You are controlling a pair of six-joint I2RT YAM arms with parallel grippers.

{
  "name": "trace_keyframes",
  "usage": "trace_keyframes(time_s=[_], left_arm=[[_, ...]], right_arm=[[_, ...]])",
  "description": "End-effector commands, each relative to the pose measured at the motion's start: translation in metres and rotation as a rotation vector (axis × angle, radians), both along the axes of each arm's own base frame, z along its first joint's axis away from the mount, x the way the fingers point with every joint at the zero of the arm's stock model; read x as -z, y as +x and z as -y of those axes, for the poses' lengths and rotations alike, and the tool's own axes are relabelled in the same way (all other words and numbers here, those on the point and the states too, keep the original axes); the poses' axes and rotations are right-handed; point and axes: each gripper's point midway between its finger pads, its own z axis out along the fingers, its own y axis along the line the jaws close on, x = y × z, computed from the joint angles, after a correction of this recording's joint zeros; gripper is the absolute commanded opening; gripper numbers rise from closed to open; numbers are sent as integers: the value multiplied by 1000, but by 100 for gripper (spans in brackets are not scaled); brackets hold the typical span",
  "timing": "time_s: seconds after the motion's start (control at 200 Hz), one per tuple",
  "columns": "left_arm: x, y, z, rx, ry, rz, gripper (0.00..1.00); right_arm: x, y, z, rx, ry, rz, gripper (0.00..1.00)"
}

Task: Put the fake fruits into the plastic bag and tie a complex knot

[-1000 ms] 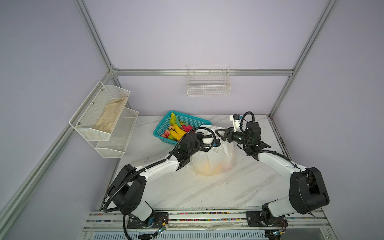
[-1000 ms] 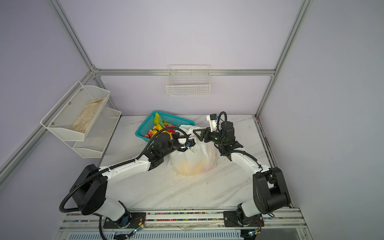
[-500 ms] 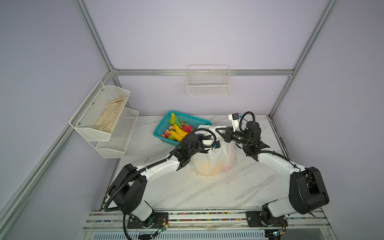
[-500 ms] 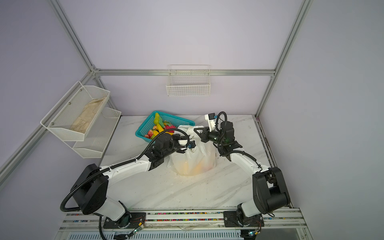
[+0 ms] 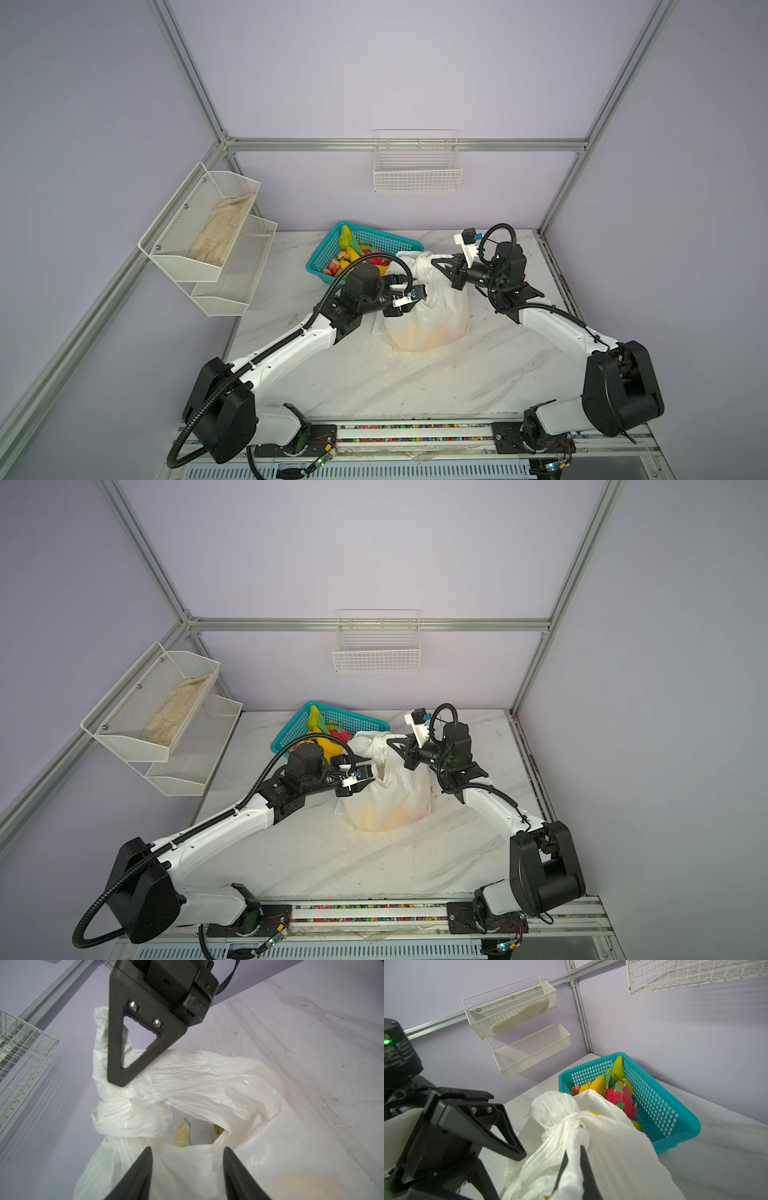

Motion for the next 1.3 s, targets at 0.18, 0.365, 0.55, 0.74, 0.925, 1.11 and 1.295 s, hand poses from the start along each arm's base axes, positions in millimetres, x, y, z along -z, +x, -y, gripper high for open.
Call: trace_keyframes(time_s=[0.18,0.365,0.55,0.74,0.925,1.11,1.295], left_arm=[[-114,5,-7,78,-330,-92,70],[-117,41,0,3,-335,-232,75],[-108,52,13,21,-279,-374,75],[-98,52,21,56,-248,-456,70],[-83,51,25,76,-220,-517,58],[-73,55,28,77,-204,-550,44],[-65,55,30,86,-186,-565,34]], right_arm=[[-25,-18,-1,-77,-29,157,0],[-32,-25,0,-86,-18,182,0],[-35,-26,2,-71,-16,194,0],[-40,-25,3,-56,-6,206,0],[-42,-25,4,-47,0,214,0],[-46,-26,3,-59,22,215,0],[-50,-26,2,-55,42,222,0]])
